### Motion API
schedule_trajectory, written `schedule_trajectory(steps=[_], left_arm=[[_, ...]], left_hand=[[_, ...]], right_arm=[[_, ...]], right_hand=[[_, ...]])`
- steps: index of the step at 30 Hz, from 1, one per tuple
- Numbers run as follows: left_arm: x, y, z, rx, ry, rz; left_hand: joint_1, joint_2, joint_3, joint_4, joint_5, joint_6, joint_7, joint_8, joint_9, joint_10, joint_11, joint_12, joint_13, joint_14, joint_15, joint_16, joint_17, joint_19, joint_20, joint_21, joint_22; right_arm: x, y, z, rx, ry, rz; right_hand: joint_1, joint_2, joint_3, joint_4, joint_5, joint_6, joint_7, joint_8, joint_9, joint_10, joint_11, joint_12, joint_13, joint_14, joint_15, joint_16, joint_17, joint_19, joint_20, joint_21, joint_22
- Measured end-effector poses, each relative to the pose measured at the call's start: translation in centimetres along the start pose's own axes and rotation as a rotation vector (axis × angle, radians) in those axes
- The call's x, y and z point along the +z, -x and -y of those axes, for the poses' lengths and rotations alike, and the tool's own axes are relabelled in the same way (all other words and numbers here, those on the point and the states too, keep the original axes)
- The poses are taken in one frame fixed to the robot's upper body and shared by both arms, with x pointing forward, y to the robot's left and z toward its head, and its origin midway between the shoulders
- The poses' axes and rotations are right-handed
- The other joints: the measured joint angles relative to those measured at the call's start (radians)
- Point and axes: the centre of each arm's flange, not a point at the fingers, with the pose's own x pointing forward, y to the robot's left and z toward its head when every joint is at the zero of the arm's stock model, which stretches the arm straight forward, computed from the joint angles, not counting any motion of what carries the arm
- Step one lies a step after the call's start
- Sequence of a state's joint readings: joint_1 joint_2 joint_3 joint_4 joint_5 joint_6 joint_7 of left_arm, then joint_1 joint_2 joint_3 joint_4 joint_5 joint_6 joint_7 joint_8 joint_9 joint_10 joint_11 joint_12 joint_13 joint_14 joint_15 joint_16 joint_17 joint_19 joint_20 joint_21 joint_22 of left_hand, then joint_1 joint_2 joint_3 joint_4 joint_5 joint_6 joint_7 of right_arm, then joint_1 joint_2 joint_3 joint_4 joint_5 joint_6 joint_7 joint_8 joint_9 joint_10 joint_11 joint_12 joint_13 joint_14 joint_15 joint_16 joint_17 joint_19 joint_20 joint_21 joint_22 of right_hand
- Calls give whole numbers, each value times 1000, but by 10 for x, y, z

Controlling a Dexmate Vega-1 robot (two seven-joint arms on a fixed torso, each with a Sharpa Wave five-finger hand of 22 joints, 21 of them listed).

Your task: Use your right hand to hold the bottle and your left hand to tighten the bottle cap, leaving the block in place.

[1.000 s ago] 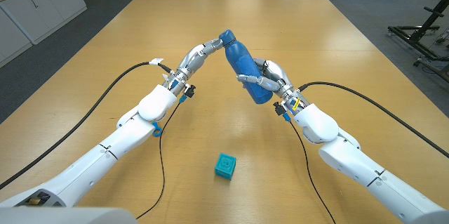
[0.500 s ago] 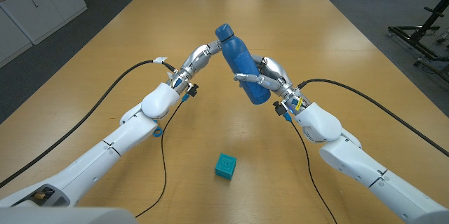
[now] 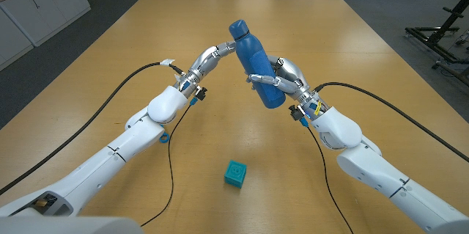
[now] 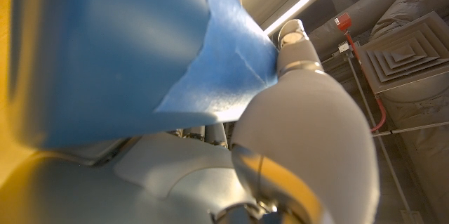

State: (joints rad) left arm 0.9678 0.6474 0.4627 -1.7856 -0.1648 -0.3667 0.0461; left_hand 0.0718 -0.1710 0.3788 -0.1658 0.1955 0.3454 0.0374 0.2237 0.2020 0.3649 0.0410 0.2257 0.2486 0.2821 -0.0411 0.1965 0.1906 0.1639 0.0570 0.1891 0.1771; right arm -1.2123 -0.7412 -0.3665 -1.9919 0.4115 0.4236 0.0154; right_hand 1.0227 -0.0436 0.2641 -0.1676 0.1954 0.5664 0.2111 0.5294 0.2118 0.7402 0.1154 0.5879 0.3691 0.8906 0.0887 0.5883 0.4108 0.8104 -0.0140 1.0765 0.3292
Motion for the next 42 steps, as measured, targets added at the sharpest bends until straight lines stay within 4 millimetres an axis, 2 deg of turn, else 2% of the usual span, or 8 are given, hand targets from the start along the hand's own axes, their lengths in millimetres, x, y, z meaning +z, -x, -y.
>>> schedule_trajectory(steps=[17,25,37,42], left_arm=[[3,18,-3,44,4,1],[3,24,-4,56,3,-6],[5,13,1,49,-7,-3],[3,7,4,38,-5,-7]], left_hand=[[0,0,0,0,0,1,1,6,0,5,-5,0,0,11,0,0,0,0,0,0,0],[0,0,0,0,0,7,-4,6,0,5,-5,0,0,11,0,0,0,5,5,0,0],[0,0,-2,2,0,7,-4,6,0,11,0,4,0,11,0,8,0,6,7,0,0],[0,0,-3,3,0,12,-9,6,0,18,-7,4,0,17,2,8,0,11,11,7,0]], right_arm=[[-32,-2,26,-88,0,-97],[-39,-5,28,-85,-7,-114],[-39,-6,25,-73,-5,-123],[-36,-5,21,-65,-2,-121]], right_hand=[[0,0,0,0,0,0,0,4,0,5,5,-1,0,0,0,-4,5,0,0,4,-2],[0,0,0,0,0,0,0,4,0,5,5,-2,0,0,0,0,5,0,0,12,-5],[0,0,0,0,0,0,0,2,0,5,5,-4,0,0,0,0,5,2,1,12,-5],[0,0,0,0,0,0,0,0,0,5,5,-6,5,0,0,0,9,-2,-2,19,-5]])
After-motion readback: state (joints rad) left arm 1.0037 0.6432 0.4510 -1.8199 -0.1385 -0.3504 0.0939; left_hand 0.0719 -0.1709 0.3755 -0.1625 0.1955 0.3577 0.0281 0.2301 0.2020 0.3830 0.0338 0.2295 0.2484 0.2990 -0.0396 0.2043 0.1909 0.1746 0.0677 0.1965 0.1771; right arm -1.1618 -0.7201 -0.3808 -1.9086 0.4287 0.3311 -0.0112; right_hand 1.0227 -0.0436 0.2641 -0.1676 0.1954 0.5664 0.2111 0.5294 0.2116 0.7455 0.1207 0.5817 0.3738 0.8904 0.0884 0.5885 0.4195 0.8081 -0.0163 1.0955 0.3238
